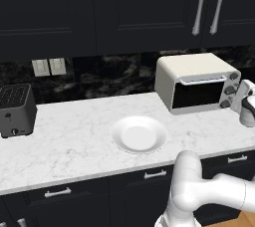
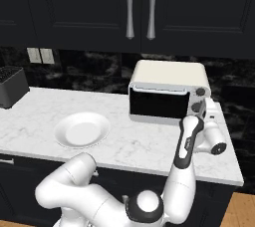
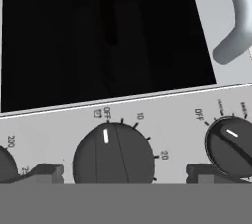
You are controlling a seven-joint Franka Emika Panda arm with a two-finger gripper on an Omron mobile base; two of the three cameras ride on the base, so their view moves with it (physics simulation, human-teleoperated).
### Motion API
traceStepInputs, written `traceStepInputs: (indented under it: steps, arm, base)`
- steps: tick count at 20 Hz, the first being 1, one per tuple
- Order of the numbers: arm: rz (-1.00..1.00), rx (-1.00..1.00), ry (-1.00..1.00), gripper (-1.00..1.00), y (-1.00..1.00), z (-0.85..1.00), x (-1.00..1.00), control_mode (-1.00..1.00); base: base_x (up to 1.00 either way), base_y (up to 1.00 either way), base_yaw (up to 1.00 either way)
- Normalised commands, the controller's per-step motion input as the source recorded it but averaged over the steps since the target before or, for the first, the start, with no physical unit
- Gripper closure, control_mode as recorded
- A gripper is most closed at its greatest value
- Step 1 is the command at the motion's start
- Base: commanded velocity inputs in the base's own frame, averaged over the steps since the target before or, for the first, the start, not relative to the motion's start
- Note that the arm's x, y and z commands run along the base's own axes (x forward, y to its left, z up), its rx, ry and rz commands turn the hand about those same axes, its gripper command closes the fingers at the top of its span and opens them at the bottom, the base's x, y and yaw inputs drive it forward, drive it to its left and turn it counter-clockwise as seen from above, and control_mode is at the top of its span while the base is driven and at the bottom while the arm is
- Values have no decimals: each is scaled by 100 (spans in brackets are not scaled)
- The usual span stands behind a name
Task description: Pick up the kebab skewer and baguette bread, and place them inside the toaster oven. Close the toaster oven door and start by setting the timer.
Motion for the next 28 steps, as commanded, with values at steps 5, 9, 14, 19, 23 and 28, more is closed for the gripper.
traceStepInputs:
  steps: [5,9,14,19,23,28]
  arm:
    - [0,0,0,-100,-3,-17,1,-100]
    - [0,-2,0,-100,1,-18,1,-100]
    - [0,-1,0,-100,8,-3,8,-100]
    - [-1,-3,-1,-100,9,1,15,-100]
    - [-4,-6,0,-100,8,0,12,-100]
    - [-4,-6,-1,-100,1,5,1,-100]
  base:
    - [0,0,0]
    - [0,0,0]
    - [0,0,0]
    - [0,0,0]
    - [0,0,0]
    - [0,0,0]
